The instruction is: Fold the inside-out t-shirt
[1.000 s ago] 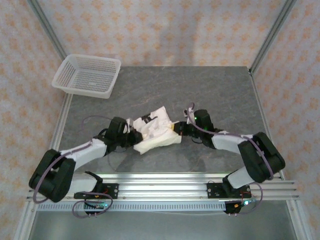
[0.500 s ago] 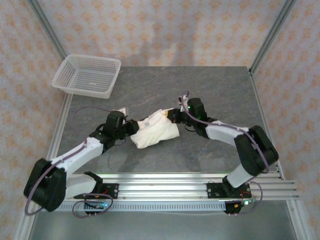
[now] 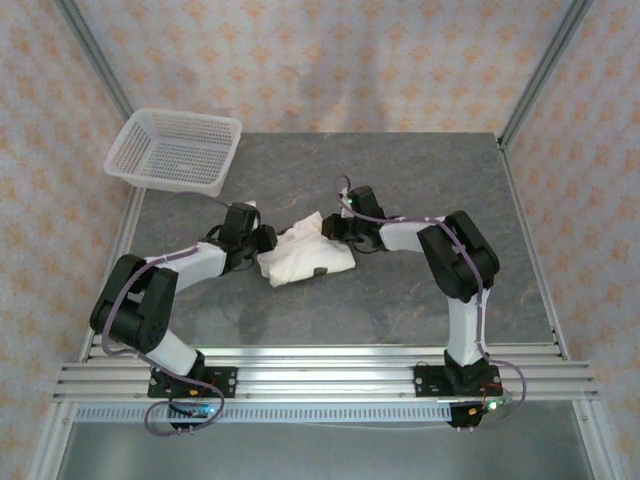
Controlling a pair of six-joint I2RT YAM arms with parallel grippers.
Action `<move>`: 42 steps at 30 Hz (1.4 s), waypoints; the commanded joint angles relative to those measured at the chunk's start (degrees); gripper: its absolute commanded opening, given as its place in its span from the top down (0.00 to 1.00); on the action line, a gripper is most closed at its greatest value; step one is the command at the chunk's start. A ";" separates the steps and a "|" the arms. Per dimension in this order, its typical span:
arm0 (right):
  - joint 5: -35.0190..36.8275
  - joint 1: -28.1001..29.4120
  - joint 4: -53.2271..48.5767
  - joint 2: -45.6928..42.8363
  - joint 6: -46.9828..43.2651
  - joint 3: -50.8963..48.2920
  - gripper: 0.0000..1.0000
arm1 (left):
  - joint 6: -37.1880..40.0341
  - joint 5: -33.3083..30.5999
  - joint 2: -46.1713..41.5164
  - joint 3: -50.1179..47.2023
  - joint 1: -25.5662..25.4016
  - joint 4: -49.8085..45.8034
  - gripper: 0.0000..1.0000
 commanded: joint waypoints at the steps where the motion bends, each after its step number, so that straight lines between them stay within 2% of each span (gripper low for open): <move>1: 1.65 -0.16 -6.23 0.41 -1.63 3.75 0.78 | 2.28 -2.20 1.04 2.79 1.02 2.44 0.70; 5: 4.71 -0.33 -9.11 -3.20 -0.80 2.83 0.65 | 2.43 -0.73 3.02 5.29 1.64 2.55 0.67; 8: 8.87 -0.73 -10.08 -9.80 -0.23 -0.35 0.57 | 2.23 -0.05 1.72 6.77 2.88 1.47 0.63; 11: 13.13 -1.29 -10.47 -17.40 1.29 -4.58 0.46 | 0.80 0.68 -3.95 7.13 5.01 -1.12 0.56; 14: 11.71 -1.01 -9.45 -22.87 2.96 -8.21 0.39 | 0.36 1.97 -12.77 6.95 5.44 -7.16 0.51; 15: 10.42 -0.45 -9.31 -23.84 3.86 -8.90 0.38 | -0.71 3.31 -15.90 6.12 5.40 -8.97 0.47; 18: 6.80 2.39 -11.56 -23.70 4.32 -7.92 0.46 | -2.55 7.01 -23.28 3.49 4.03 -15.27 0.48; 21: 5.30 5.58 -11.85 -20.82 5.46 -5.98 0.56 | -7.44 8.32 -27.93 -0.93 -0.27 -16.75 0.65; 23: 5.83 6.79 -9.47 -18.21 7.60 -5.69 0.60 | -10.14 8.26 -27.73 -3.57 -3.73 -14.97 0.72; 25: 8.63 7.05 -7.56 -15.16 10.67 -5.94 0.62 | -12.33 4.87 -25.57 -5.14 -6.82 -13.89 0.77; 28: 13.95 7.05 -6.78 -11.86 12.03 -6.74 0.61 | -15.62 3.96 -19.18 -7.01 -7.32 -9.04 0.78; 30: 13.67 7.05 -6.90 -9.27 11.67 -6.49 0.62 | -15.63 5.75 -11.79 -6.20 -7.28 -5.20 0.78; 33: 12.34 7.05 -6.54 -8.68 12.83 -7.63 0.62 | -14.51 3.59 -0.34 -1.07 -6.93 -9.03 0.80; 35: 13.12 6.96 -5.98 -10.87 13.53 -9.48 0.62 | -15.91 4.87 3.48 -2.03 -5.35 -5.52 0.77; 37: 13.63 6.95 -7.61 -14.07 13.42 -10.19 0.61 | -17.13 7.74 3.79 -3.49 -4.11 -1.83 0.70; 40: 13.02 6.96 -11.13 -19.53 12.80 -9.60 0.56 | -15.08 8.49 -2.48 -2.90 -4.42 -4.17 0.58; 42: 14.49 6.87 -12.07 -22.97 12.85 -9.65 0.51 | -13.05 6.07 -8.85 -1.18 -4.60 -9.50 0.49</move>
